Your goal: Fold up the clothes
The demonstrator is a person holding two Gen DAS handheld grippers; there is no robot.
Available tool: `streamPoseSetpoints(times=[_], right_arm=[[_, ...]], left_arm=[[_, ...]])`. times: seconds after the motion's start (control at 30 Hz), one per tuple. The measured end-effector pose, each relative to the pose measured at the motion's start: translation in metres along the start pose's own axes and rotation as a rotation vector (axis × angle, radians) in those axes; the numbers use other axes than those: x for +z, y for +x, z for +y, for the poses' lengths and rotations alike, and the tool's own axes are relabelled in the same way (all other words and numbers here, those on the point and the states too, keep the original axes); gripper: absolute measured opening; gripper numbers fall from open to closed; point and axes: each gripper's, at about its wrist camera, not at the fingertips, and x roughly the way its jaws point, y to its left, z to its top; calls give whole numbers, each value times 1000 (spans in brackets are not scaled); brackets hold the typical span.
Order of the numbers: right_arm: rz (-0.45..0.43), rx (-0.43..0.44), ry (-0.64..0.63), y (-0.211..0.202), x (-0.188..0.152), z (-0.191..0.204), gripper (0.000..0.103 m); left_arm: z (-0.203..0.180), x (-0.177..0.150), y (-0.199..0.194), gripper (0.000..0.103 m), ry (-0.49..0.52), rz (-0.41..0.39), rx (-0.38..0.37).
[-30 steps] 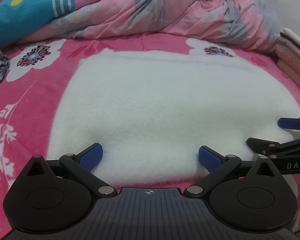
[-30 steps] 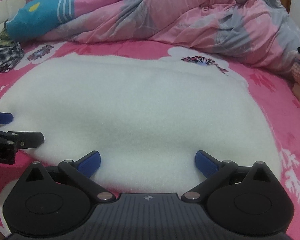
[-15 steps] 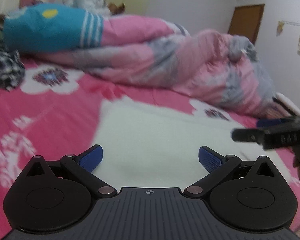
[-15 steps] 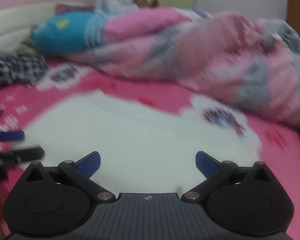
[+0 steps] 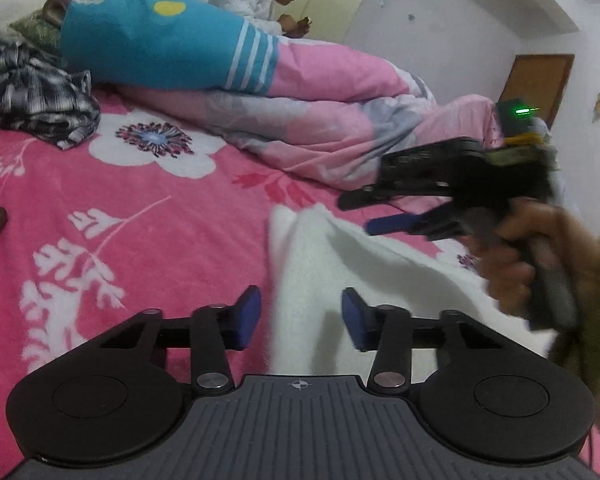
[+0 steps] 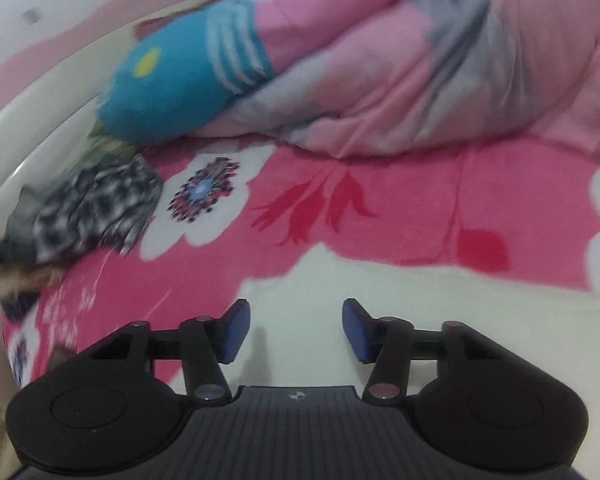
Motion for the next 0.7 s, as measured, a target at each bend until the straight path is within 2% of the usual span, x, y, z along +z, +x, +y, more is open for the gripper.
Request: streamPoseSetpoints(times=[0.13, 0.2, 0.27, 0.43, 0.63, 0.7], right_arm=[[52, 32, 112, 26, 20, -13, 46], [63, 38, 123, 32, 24, -15, 45], [76, 33, 117, 37, 27, -12, 44], [111, -1, 95, 48, 31, -5, 32], [208, -51, 76, 61, 43, 5, 36], [229, -90, 17, 65, 44, 14, 35]], left_arm=[[0, -1, 0, 15, 8, -3, -4], [-1, -2, -2, 12, 9, -7, -12], [1, -1, -3, 10, -9, -10, -27], [7, 0, -5, 9, -60, -7, -53], [-3, -6, -6, 9, 20, -37, -19], [-8, -9, -8, 9, 59, -54, -6]])
